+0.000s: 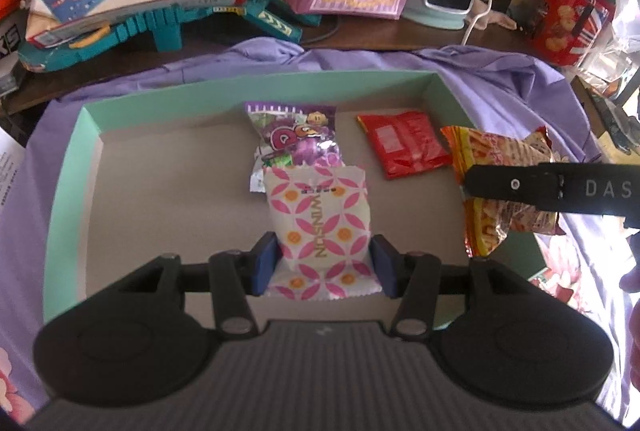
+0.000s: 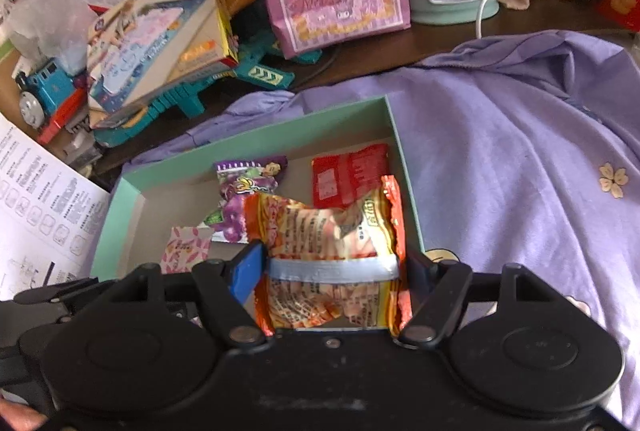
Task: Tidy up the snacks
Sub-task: 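Lower both held snacks into the green box and open both grippers, then move both grippers back over the snack pile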
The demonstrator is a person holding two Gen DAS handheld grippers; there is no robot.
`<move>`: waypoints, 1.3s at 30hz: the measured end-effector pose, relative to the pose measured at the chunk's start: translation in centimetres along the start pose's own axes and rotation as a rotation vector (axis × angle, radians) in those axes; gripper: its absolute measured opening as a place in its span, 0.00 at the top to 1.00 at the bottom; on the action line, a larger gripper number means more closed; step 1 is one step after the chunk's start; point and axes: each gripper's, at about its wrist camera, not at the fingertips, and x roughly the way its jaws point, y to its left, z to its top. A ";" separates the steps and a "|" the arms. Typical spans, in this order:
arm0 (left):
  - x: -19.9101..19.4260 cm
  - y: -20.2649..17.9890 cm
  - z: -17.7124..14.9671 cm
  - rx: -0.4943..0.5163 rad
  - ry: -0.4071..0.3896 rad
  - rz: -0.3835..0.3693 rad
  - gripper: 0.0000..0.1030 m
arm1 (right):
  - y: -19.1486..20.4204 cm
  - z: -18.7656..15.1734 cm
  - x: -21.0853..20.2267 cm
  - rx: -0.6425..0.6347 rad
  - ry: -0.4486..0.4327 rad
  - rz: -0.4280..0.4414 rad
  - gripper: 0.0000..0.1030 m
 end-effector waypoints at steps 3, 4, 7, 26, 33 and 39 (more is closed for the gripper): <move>0.9 0.2 0.1 0.002 0.010 0.004 0.51 | 0.0 0.0 0.7 -0.009 0.009 0.001 0.31; 1.2 0.2 0.1 0.001 0.013 0.006 0.51 | 0.0 0.1 0.9 -0.010 0.013 0.001 0.31; 1.7 0.3 0.1 0.001 0.020 0.005 0.51 | 0.1 0.3 1.5 -0.014 0.021 0.003 0.31; 1.1 -0.7 0.1 0.030 -0.018 0.082 0.01 | 0.9 0.7 0.8 -0.025 -0.022 0.038 0.00; -1.4 -0.9 -0.8 0.025 -0.032 0.078 0.00 | 0.8 -0.8 -1.5 -0.035 -0.036 0.026 0.00; -4.1 -1.2 -2.5 0.043 -0.048 0.087 0.00 | 0.9 -2.4 -4.2 -0.059 -0.054 0.012 0.00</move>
